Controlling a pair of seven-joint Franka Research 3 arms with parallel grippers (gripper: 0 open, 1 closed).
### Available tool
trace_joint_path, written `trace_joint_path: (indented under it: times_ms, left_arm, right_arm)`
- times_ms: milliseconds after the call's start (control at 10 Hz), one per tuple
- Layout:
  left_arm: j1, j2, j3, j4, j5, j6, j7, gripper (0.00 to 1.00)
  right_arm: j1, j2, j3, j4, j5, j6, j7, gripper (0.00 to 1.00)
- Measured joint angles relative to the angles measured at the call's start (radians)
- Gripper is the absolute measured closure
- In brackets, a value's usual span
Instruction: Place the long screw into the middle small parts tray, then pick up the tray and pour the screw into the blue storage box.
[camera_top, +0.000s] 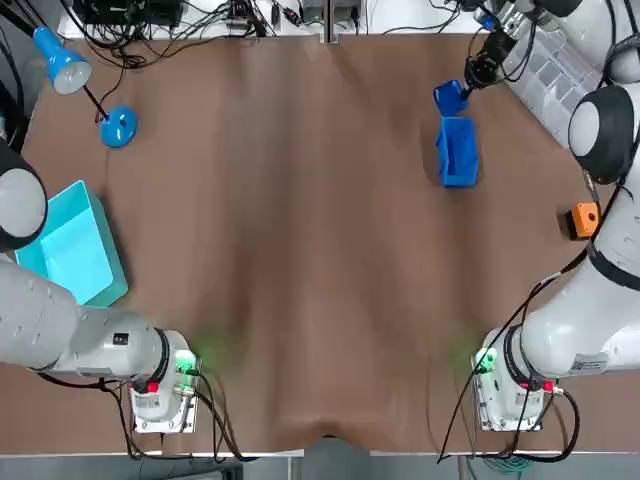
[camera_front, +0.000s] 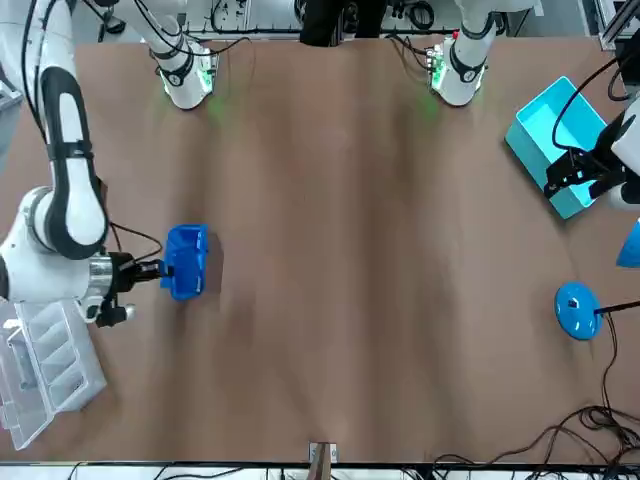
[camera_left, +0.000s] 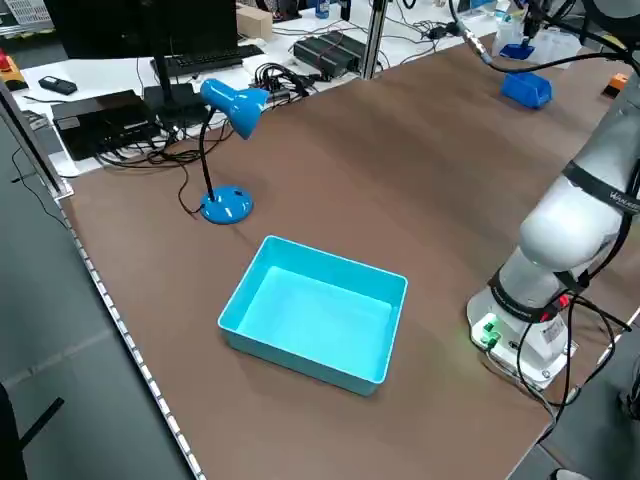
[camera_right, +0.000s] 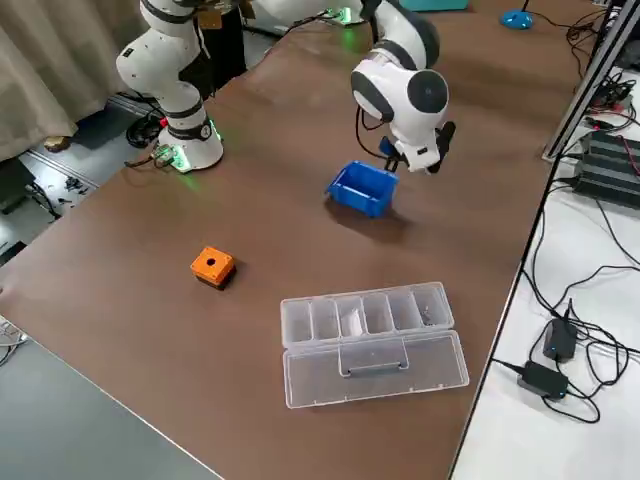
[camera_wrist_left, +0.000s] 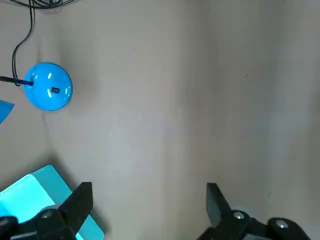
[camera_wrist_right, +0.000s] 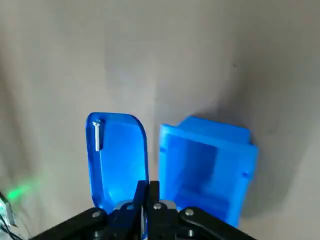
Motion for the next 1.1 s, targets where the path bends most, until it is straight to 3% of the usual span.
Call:
trace_joint_path:
  times_ms: [500, 1100]
  left_arm:
    - [-0.003, 0.002, -0.001, 0.000, 0.000, 0.000, 0.000, 0.00]
    - [-0.003, 0.009, -0.001, 0.000, -0.005, 0.000, 0.000, 0.00]
  right_arm:
    - [-0.006, -0.017, 0.016, 0.001, -0.198, -0.059, -0.040, 0.96]
    - [0.074, -0.021, 0.022, -0.001, -0.391, -0.039, -0.039, 0.96]
